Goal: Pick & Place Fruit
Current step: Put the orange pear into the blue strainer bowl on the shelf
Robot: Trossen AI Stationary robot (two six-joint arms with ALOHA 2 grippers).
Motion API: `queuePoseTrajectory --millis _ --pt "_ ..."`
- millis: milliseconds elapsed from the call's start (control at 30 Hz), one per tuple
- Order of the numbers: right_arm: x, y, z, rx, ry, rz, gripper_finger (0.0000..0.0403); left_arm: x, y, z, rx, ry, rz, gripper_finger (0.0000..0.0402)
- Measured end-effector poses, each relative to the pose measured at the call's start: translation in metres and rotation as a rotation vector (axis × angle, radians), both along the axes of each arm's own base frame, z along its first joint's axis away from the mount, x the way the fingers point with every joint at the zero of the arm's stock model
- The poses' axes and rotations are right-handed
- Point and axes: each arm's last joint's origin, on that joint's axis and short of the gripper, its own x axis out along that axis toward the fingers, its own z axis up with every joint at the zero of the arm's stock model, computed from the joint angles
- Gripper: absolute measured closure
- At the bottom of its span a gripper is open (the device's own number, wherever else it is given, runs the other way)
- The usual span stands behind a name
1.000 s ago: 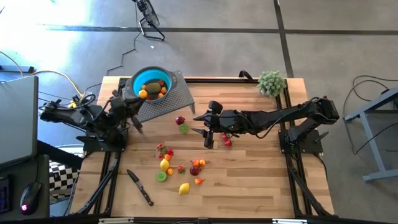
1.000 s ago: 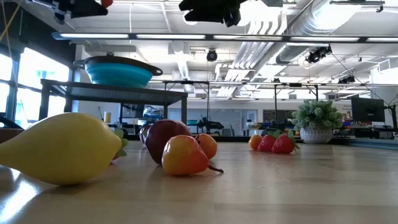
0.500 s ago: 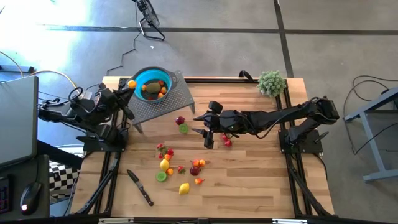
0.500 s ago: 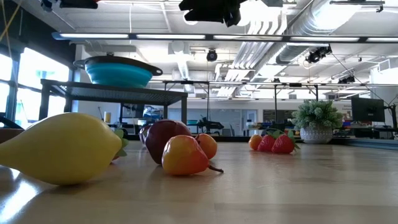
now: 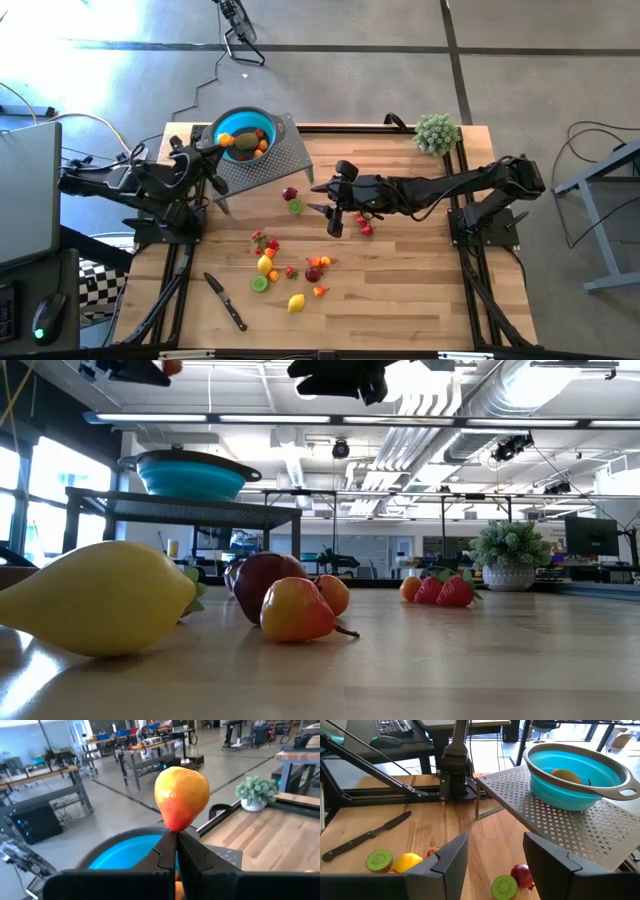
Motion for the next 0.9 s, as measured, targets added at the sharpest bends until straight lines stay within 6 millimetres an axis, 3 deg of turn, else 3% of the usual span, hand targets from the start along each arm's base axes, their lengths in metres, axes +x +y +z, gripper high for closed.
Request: queuePoseTrajectory --millis 200,533,900 --pt "0.000 0.000 0.000 0.000 0.000 0.000 0.0220 0.014 0.012 -0.007 -0.038 0.064 0.015 0.0401" --pt "0.000 0.000 0.000 -0.001 0.002 0.001 0.0220 0.007 0.047 -0.013 -0.144 0.126 0.077 0.0401" --pt "0.000 0.000 0.000 -0.003 0.002 0.001 0.0220 0.022 0.096 0.001 -0.320 0.285 0.074 0.0401"
